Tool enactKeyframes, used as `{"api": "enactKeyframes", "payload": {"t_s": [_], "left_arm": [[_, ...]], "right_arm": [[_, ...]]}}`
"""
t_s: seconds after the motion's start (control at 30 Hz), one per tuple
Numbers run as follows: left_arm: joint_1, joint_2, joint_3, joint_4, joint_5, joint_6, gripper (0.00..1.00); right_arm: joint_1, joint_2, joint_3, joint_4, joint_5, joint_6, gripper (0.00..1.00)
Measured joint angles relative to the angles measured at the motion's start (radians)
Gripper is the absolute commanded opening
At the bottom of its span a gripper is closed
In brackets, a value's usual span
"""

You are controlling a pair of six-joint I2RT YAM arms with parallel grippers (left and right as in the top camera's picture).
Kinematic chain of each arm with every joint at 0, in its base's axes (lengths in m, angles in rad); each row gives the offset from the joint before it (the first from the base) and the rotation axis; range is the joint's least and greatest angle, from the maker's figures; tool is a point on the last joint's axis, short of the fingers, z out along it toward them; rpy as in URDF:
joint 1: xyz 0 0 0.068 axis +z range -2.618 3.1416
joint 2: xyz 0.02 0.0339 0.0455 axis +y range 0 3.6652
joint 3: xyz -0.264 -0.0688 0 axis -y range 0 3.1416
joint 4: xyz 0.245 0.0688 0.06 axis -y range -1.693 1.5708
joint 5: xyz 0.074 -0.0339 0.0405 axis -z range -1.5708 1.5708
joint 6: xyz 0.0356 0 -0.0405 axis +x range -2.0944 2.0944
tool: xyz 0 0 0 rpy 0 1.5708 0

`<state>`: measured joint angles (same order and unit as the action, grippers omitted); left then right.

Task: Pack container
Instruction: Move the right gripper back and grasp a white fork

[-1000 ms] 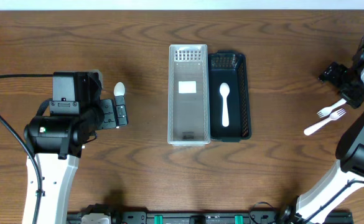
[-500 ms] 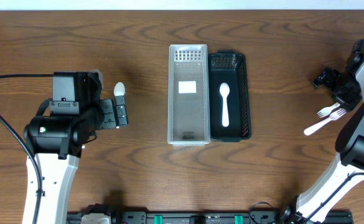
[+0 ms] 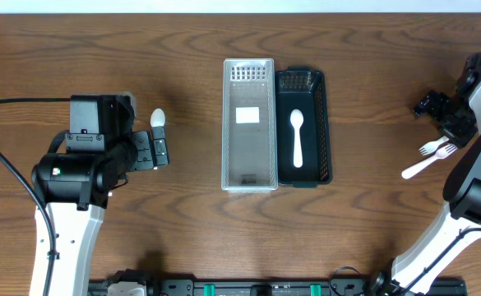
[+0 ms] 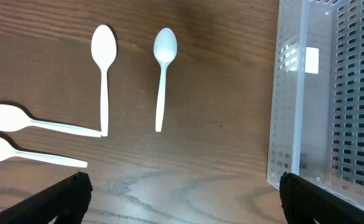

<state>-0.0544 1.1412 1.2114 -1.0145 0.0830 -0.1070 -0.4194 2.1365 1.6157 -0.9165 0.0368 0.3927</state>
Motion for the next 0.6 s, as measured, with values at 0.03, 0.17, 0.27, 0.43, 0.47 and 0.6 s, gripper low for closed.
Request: {"api": "enactKeyframes", "payload": {"t_s": [0.03,0.17,0.27,0.43,0.47,0.6], "left_arm": [[0.0,0.0,0.0,0.0,0.0,0.0,0.98],[0.0,0.0,0.0,0.0,0.0,0.0,0.98],[0.0,0.0,0.0,0.0,0.0,0.0,0.98],[0.0,0.0,0.0,0.0,0.0,0.0,0.98],[0.0,0.0,0.0,0.0,0.0,0.0,0.98],[0.0,0.0,0.0,0.0,0.0,0.0,0.98]], "right_arm": [[0.0,0.0,-0.001,0.002,0.0,0.0,0.99],[0.0,0.0,-0.001,0.008,0.0,0.0,0.99],[0.0,0.0,-0.002,0.013,0.0,0.0,0.99],[0.0,0.0,-0.01,0.034,0.0,0.0,0.99],[0.0,0.0,-0.015,0.041,0.0,0.0,0.99],[0.0,0.0,-0.066,0.084,0.0,0.0,0.99]]}}
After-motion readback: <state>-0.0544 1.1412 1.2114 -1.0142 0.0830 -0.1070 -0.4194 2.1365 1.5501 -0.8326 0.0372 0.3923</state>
